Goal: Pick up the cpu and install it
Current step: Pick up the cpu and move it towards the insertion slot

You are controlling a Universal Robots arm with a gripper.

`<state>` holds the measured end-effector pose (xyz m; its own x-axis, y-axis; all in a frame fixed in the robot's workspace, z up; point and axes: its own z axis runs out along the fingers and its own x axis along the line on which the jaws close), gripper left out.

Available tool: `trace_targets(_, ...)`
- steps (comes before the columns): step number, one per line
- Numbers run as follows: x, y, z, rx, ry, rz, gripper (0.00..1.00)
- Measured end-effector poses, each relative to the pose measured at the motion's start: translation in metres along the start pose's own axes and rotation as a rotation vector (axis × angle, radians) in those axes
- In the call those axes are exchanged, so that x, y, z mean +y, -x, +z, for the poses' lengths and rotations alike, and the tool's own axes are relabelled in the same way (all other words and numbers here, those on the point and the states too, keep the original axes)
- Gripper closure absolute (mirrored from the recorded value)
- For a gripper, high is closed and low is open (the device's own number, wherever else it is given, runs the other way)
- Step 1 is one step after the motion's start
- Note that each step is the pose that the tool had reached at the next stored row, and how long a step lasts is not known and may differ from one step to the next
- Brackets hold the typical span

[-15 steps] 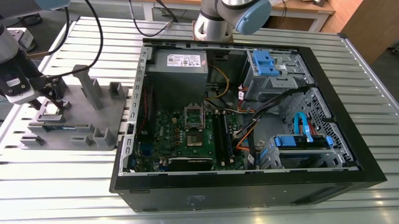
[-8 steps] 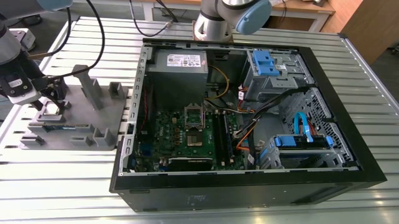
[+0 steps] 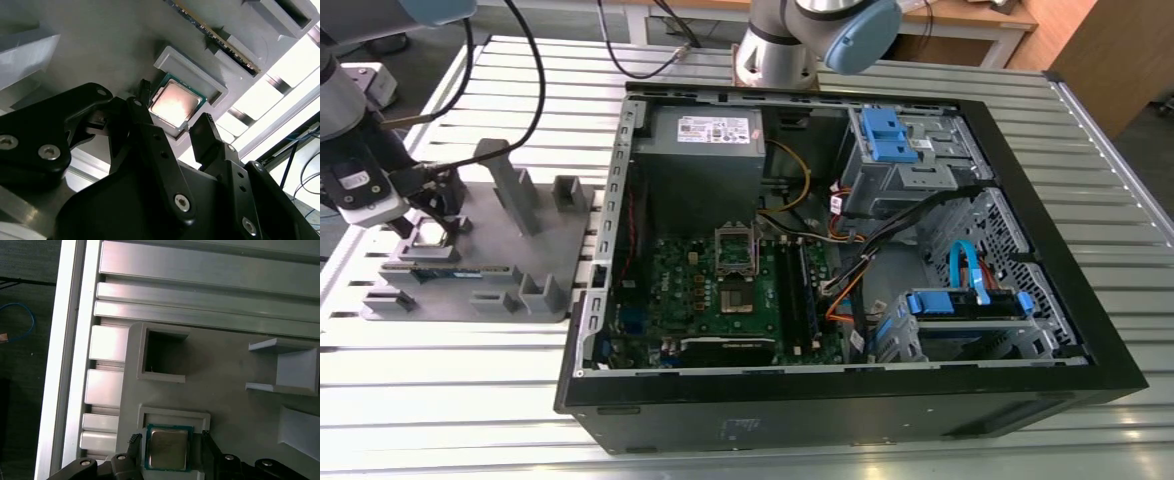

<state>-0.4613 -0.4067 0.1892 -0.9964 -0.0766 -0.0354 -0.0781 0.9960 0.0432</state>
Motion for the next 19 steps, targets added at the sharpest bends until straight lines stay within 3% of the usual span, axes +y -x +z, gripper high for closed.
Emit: trace_targets(19, -0.0016, -0.0003, 0.005, -0.0001, -0.0008, 0.0, 0.41)
